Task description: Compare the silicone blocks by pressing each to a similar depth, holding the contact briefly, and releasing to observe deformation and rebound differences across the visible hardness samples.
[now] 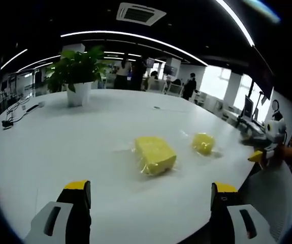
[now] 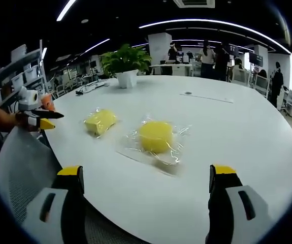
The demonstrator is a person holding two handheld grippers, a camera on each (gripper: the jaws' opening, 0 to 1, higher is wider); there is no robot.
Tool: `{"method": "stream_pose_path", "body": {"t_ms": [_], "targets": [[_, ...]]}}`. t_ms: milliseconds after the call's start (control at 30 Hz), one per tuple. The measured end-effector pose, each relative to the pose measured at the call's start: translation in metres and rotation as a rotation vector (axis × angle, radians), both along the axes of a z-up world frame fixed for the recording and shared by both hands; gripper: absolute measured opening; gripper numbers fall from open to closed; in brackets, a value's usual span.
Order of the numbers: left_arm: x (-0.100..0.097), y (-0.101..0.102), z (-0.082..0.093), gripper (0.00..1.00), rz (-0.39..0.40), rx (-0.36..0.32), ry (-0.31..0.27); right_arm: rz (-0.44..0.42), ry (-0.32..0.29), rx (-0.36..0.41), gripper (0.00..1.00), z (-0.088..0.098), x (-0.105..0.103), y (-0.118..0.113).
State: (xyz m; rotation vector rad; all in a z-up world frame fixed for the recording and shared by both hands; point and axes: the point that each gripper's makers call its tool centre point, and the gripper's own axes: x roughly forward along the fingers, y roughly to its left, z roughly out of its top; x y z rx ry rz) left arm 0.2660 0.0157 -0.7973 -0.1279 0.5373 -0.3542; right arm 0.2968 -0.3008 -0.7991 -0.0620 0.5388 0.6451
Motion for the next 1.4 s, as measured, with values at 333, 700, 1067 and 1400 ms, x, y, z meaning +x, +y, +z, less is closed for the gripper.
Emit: {"method": "stream_pose_path", "body": {"t_ms": [333,700,1067,1400], "targets": [[0.000,0.000,-0.001,1.00,-0.002,0.004,0.006,0.004,0.006,0.001,0.96,-0.001,0.000,0.001],[0.001,0.001,0.001,1.00,0.014,-0.040,0.031,-0.002,0.003,0.007,0.96,0.000,0.000,0.000],[0.046,0.035,0.032,1.00,0.087,-0.113,0.077,-0.014,-0.012,0.023,0.96,0.004,0.003,-0.002],[0.082,0.016,0.039,1.00,-0.016,-0.289,0.187,-0.025,-0.019,0.017,0.96,0.005,0.004,-0.005]]}}
